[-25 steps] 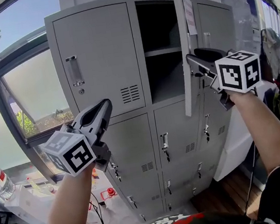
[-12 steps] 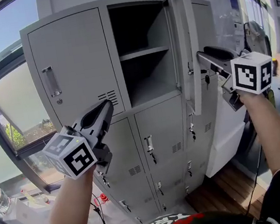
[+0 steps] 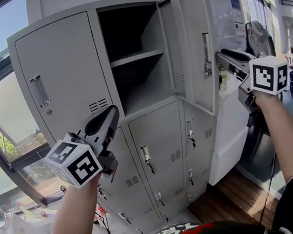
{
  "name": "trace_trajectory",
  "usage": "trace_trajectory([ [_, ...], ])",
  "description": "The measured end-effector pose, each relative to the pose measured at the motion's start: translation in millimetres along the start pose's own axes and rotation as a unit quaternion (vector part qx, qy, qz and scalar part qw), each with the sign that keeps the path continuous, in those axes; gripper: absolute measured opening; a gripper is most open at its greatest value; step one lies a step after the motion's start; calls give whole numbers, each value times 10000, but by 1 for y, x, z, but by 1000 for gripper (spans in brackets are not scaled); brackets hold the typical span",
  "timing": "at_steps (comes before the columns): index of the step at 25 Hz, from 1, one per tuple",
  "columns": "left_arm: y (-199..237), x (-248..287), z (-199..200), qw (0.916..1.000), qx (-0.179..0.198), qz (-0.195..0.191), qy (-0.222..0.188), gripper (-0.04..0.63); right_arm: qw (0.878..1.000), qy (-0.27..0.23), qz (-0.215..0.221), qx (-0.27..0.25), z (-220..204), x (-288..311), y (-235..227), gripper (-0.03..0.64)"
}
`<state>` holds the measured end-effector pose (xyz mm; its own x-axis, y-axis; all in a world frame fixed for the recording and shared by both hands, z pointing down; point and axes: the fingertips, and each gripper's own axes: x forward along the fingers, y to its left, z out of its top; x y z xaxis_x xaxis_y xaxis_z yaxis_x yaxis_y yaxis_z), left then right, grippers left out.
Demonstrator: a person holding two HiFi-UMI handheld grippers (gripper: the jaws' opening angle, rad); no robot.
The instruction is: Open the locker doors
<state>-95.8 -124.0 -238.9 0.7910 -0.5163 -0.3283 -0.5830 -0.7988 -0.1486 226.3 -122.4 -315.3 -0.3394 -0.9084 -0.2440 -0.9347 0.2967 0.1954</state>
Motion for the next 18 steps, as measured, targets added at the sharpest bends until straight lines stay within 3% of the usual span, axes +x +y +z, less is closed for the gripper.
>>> trace_trajectory([
  [10,-5,17,-7,10000,-44,20,26,5,9992,-17,-384,85,-12,-6,-62,83],
  [18,-13,30,-14,10000,2,-27,40,5,9986,-50,-511,154,-20,-6,-91,80],
])
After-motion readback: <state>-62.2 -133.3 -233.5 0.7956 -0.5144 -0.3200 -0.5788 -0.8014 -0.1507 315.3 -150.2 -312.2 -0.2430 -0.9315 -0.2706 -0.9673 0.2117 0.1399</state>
